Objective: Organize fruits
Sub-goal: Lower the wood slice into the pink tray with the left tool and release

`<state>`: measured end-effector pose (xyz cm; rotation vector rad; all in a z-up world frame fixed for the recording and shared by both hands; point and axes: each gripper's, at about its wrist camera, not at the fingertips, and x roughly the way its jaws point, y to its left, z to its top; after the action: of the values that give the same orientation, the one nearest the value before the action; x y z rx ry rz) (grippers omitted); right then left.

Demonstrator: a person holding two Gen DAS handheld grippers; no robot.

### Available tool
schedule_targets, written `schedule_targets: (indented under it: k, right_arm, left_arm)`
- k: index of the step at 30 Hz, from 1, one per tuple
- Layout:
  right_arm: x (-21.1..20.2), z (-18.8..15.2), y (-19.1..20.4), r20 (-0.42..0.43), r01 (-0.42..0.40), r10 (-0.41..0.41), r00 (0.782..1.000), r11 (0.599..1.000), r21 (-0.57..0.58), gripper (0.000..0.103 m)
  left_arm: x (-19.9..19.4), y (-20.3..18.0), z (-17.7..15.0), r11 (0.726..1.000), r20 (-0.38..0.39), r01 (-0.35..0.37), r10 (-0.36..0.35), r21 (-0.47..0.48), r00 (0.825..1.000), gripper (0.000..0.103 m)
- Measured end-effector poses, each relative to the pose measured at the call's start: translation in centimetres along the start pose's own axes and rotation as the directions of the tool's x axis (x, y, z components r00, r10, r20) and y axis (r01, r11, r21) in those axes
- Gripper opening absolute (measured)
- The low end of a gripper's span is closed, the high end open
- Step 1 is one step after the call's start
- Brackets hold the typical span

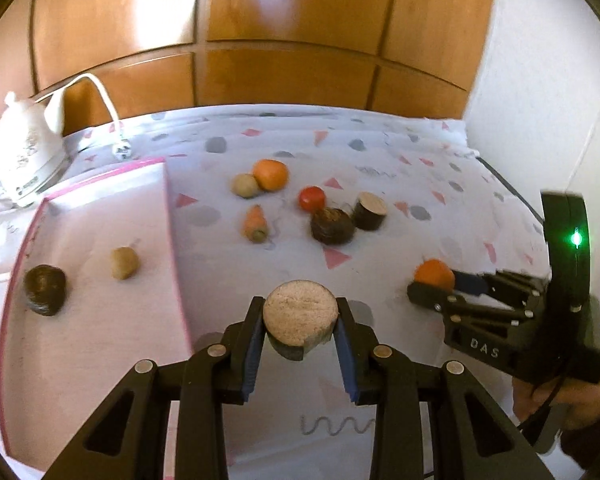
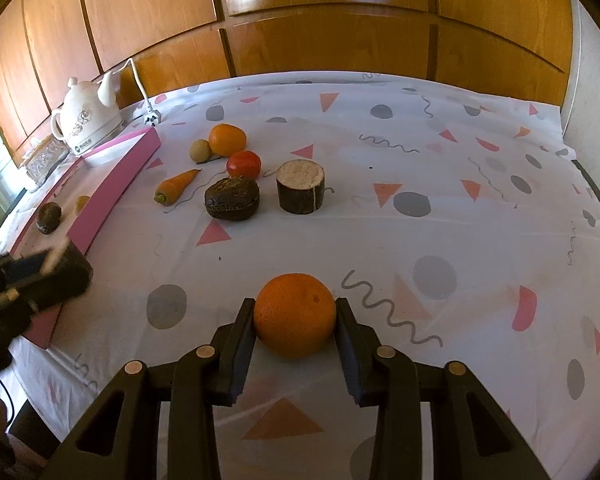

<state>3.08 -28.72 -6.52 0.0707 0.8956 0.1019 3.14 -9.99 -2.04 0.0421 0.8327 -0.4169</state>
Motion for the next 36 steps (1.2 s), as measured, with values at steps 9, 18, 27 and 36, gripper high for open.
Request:
schedule_targets:
  k: [9,18,27,36]
  right_arm:
    - [0.1,0.0,0.2,-0.001,0.015,-0.015,1.0,1.0,-0.008,0.038]
    - [0.1,0.0,0.3,-0.003,0.025,-0.025,1.0,0.999,-0.021,0.038]
    - [0.1,0.1,0.3,-0.003,0.025,-0.025,1.0,0.999,-0.022,0.038]
    - [0.0,0.1,0.7,-0.001,0.046,-0.046,0.999,0.998,-0.033,0.038]
  left_arm:
    - [-1.8,6.4,1.6,0.981,-0.001,-0.051,0.051,-0.19,0.999,0.033]
    - [-0.1,16.3,5.2,0.907,-0.037,-0.176,0.175,-0.383,0.984,0.033]
    - [2.7,19.2,7.1,0.871,-0.069,-0.232,0.225,-0.434,0.972,0.048]
    - [-0.8,17.4,3.8,0.865,-0.047,-0.273,0.28,-0.42,0.959,0.048]
